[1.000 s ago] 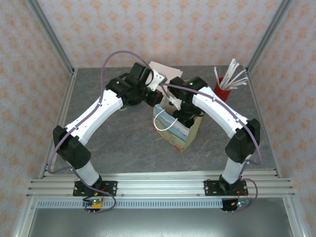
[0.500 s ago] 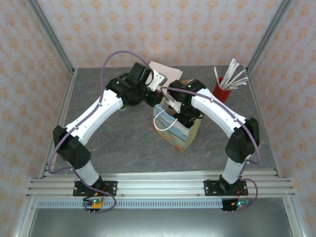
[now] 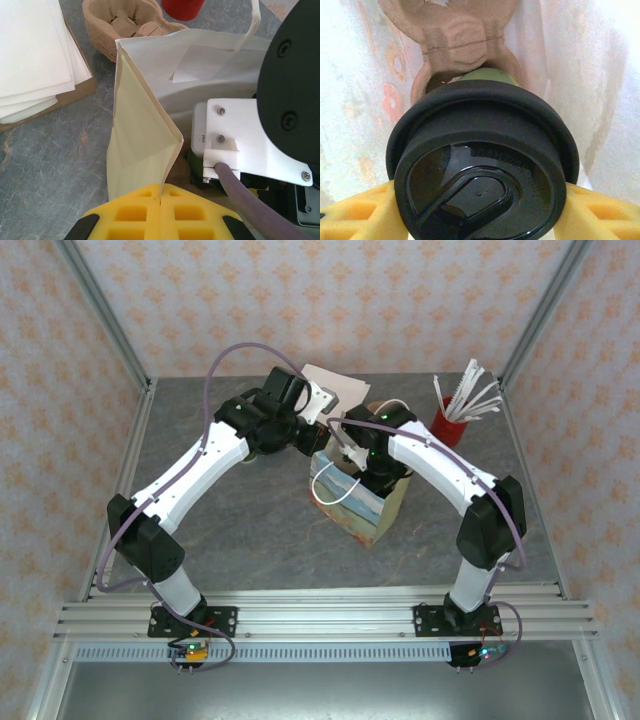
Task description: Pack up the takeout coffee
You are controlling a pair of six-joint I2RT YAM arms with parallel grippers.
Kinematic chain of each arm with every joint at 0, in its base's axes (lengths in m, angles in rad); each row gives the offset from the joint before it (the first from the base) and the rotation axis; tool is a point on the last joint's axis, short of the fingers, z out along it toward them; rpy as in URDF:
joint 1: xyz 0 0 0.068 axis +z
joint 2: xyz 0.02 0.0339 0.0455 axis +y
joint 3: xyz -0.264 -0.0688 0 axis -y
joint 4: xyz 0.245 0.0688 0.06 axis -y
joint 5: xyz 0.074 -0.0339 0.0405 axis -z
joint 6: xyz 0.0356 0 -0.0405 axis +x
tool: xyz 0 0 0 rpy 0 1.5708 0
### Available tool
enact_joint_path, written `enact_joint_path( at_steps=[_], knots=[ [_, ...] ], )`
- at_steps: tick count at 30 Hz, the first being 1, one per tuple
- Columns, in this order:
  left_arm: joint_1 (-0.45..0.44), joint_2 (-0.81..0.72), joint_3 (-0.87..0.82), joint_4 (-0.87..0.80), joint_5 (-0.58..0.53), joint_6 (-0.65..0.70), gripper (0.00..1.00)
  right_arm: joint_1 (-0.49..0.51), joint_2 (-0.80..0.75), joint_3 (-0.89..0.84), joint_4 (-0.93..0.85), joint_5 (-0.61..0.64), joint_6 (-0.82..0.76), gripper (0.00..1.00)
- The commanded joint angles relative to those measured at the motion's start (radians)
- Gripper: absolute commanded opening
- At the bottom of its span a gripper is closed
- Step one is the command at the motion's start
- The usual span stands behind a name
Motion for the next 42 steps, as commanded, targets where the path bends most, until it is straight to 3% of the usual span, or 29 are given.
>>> enact_joint_path(
  at_steps=[1,22,42],
  knots=[
    [0.010,-0.018,-0.016,-0.015,0.003,0.011,0.05,-0.006,0.030,-0.025,0.011,0.001,-0.014,0.66],
    [0.011,-0.014,-0.025,-0.008,0.009,0.002,0.05,0.013,0.066,-0.121,0.065,0.067,0.014,0.66],
    [0.010,-0.012,-0.020,-0.011,0.013,-0.001,0.05,0.047,0.037,0.016,-0.023,0.126,0.049,0.78]
  ],
)
